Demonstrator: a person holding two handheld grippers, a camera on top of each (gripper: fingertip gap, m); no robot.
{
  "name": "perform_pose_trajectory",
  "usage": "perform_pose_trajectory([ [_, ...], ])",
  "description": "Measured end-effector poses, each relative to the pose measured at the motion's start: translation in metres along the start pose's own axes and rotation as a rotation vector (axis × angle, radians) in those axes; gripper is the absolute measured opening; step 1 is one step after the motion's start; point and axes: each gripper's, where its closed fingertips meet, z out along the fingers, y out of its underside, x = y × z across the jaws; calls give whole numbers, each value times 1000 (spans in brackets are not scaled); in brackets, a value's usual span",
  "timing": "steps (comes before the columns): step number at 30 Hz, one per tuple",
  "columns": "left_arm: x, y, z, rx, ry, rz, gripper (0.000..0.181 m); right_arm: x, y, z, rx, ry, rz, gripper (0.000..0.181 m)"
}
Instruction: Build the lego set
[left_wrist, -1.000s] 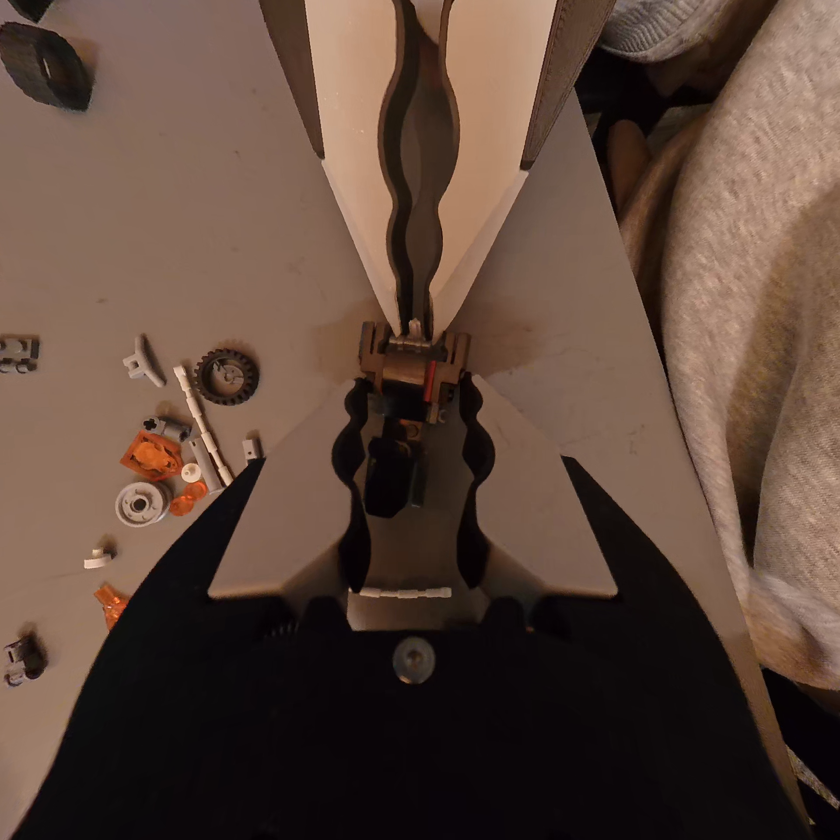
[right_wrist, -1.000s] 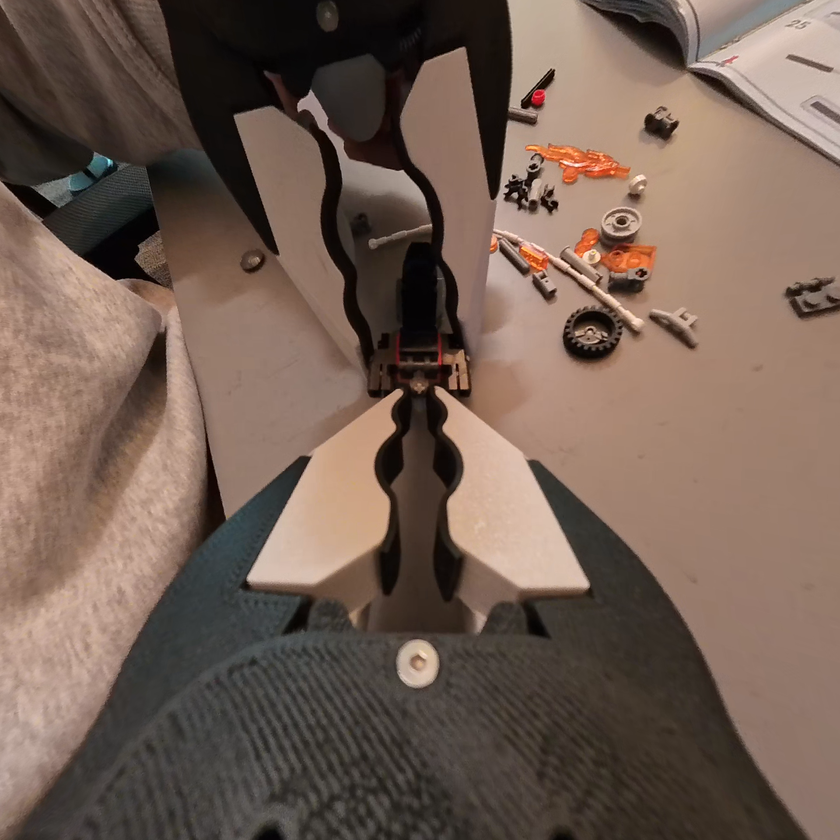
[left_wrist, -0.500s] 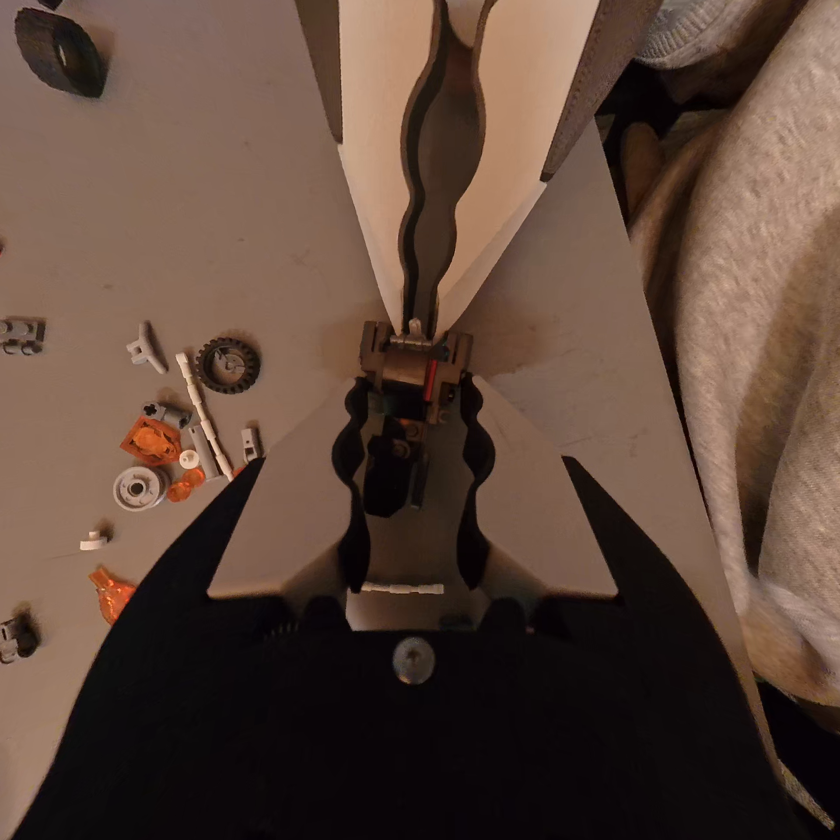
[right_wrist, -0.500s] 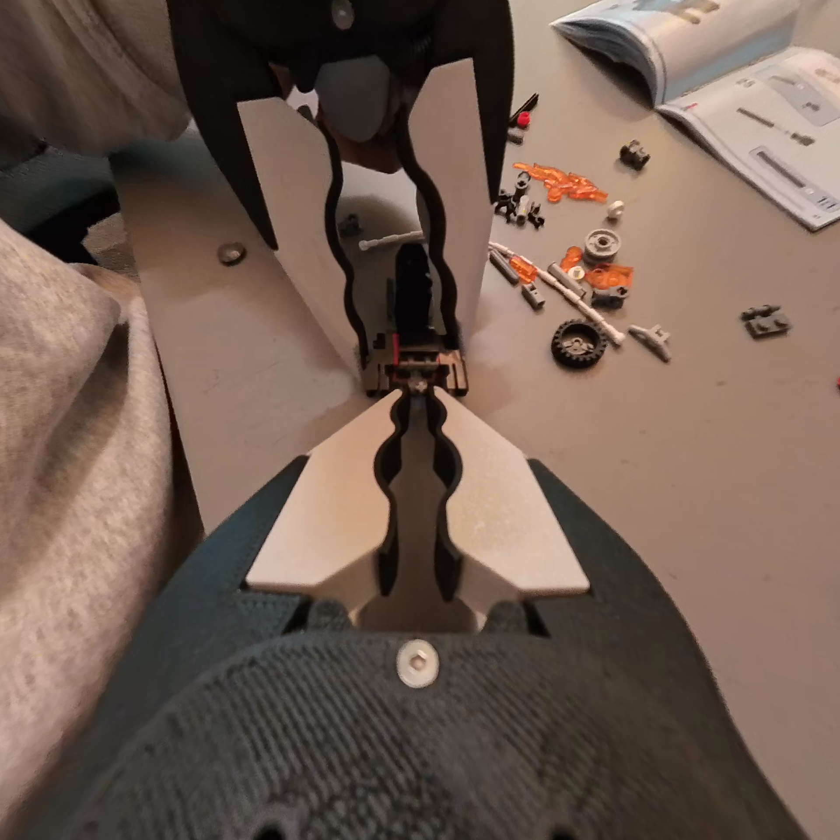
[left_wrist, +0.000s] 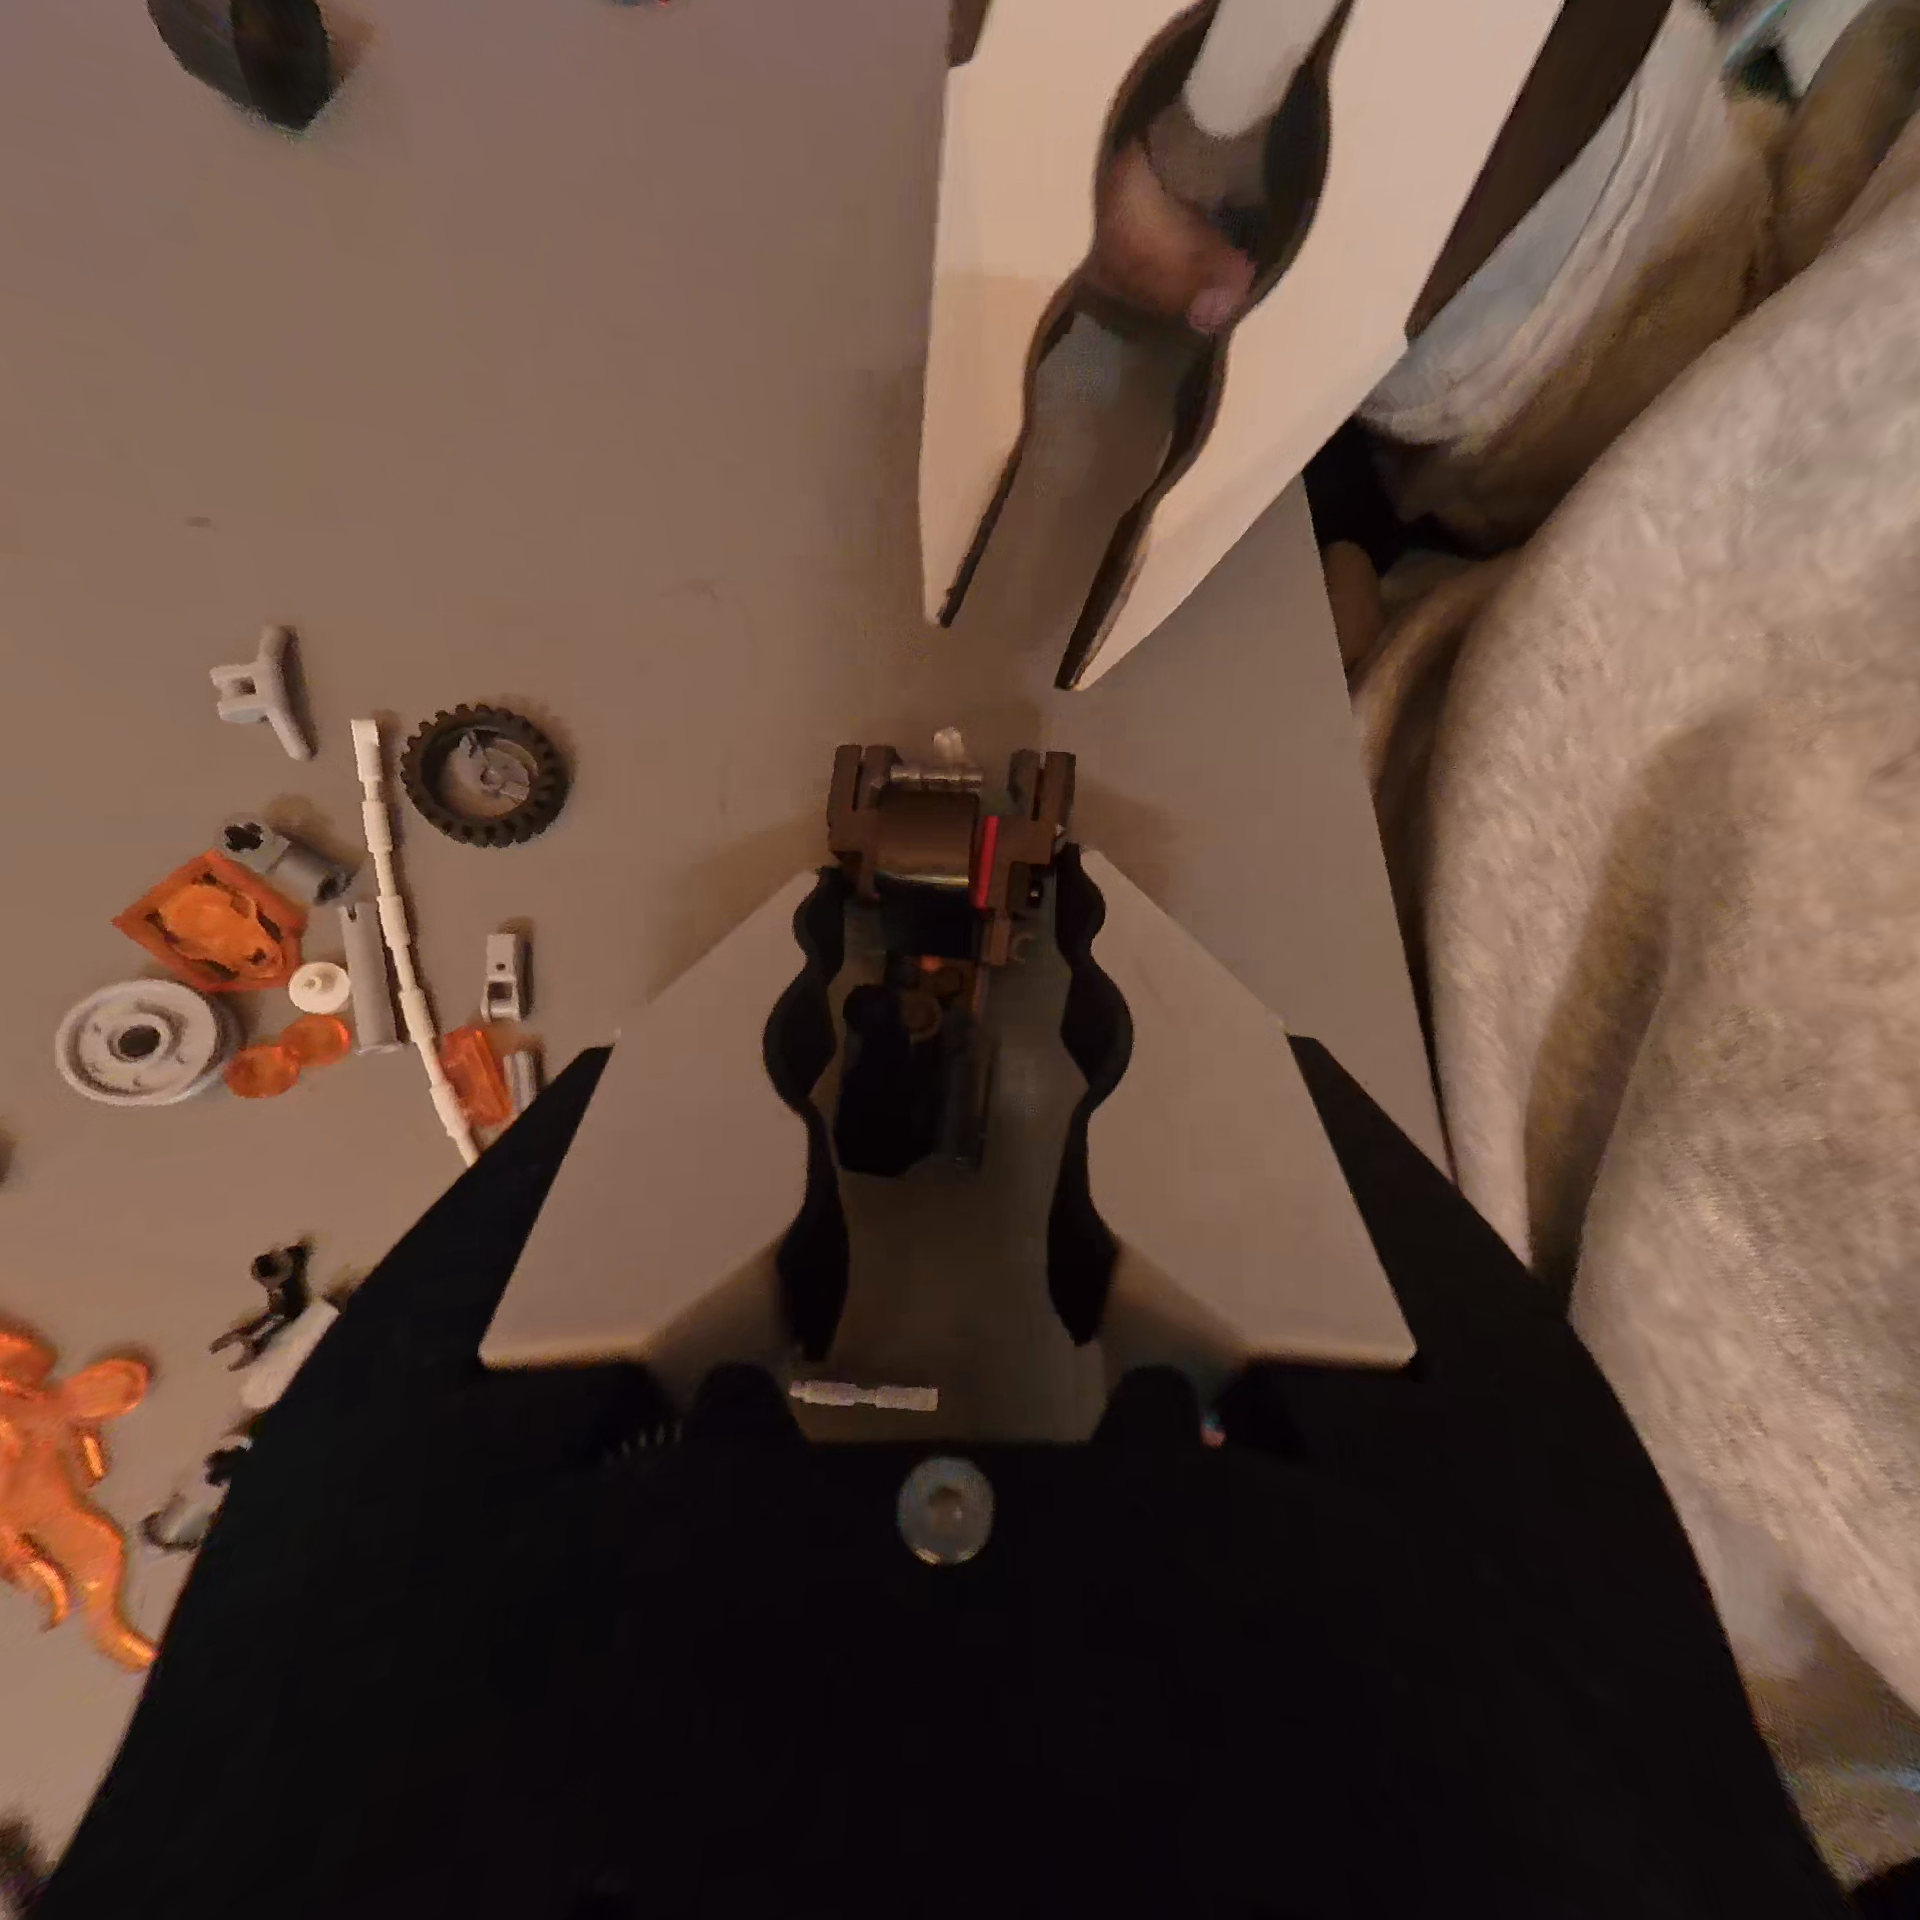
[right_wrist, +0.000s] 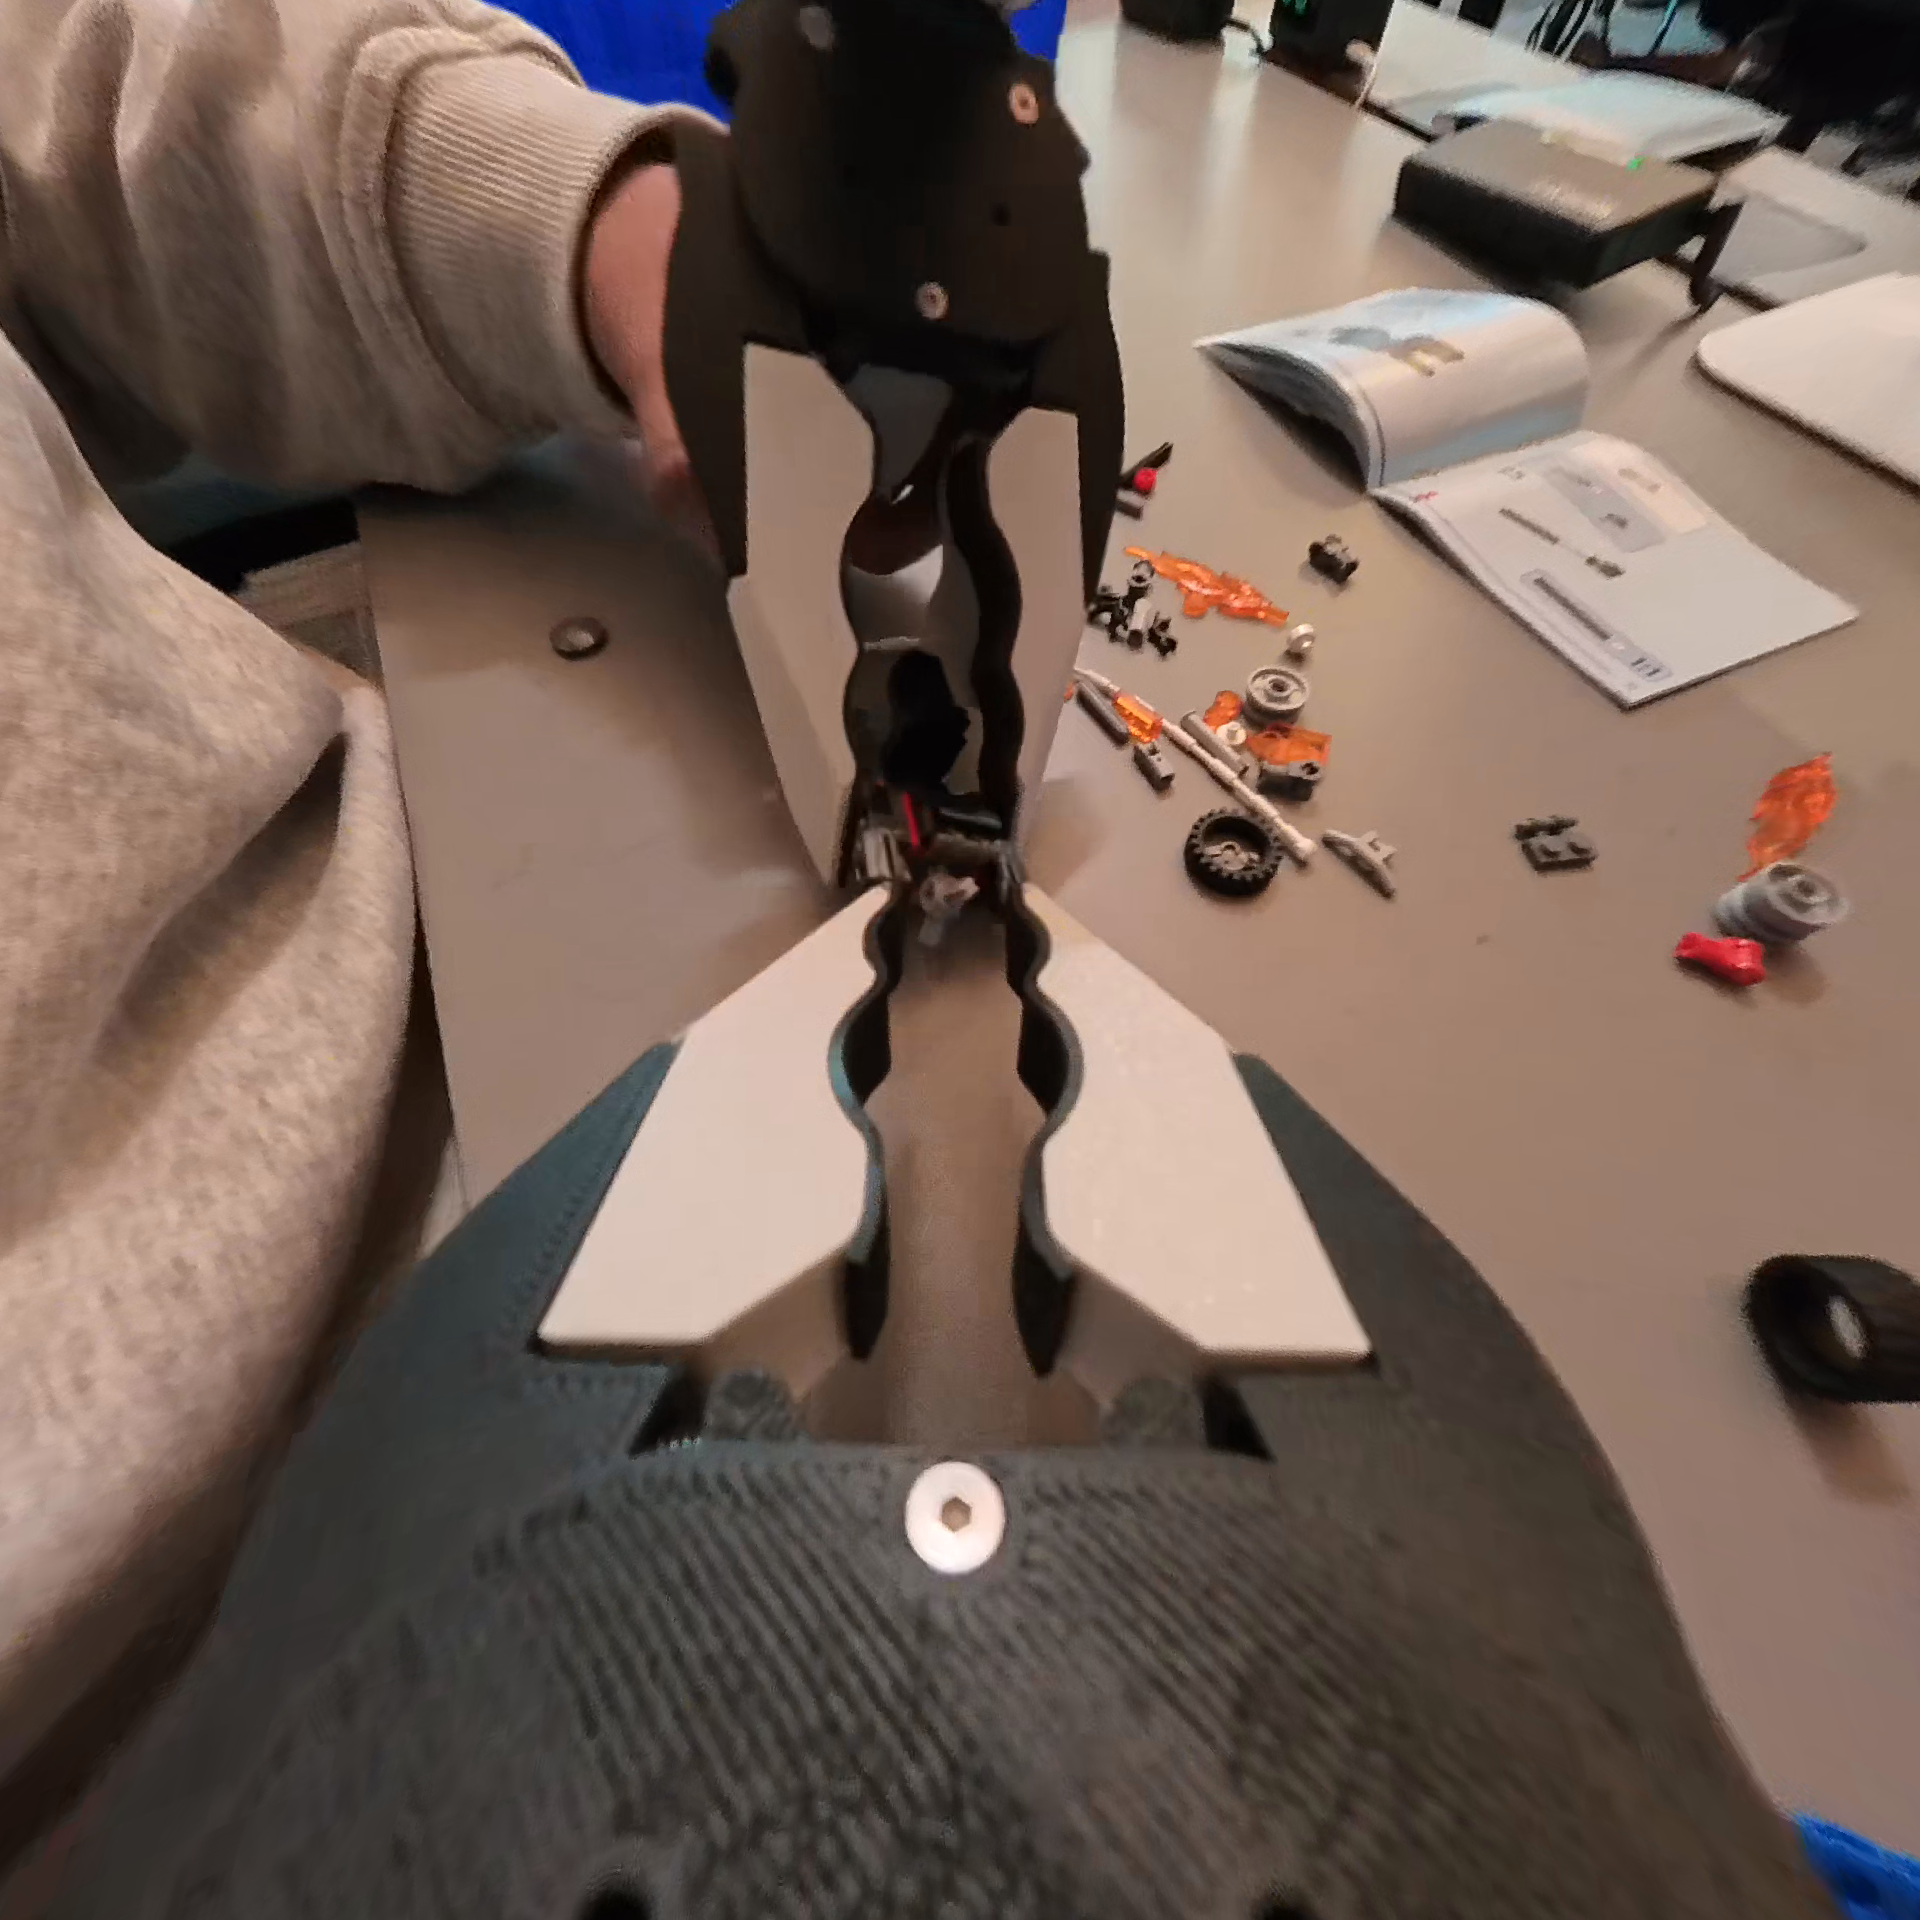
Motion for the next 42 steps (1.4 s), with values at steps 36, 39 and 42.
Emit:
perform_pose_trajectory([
  [36,5,-2,-7,-14,132,-80,43,-5,11,17,-40,116,-823,17],
  [39,6,-2,-5,-24,110,-61,43,-7,13,20,-59,106,-819,17],
  [42,6,-3,-5,-17,111,-64,43,-7,13,19,-61,102,-798,17],
])
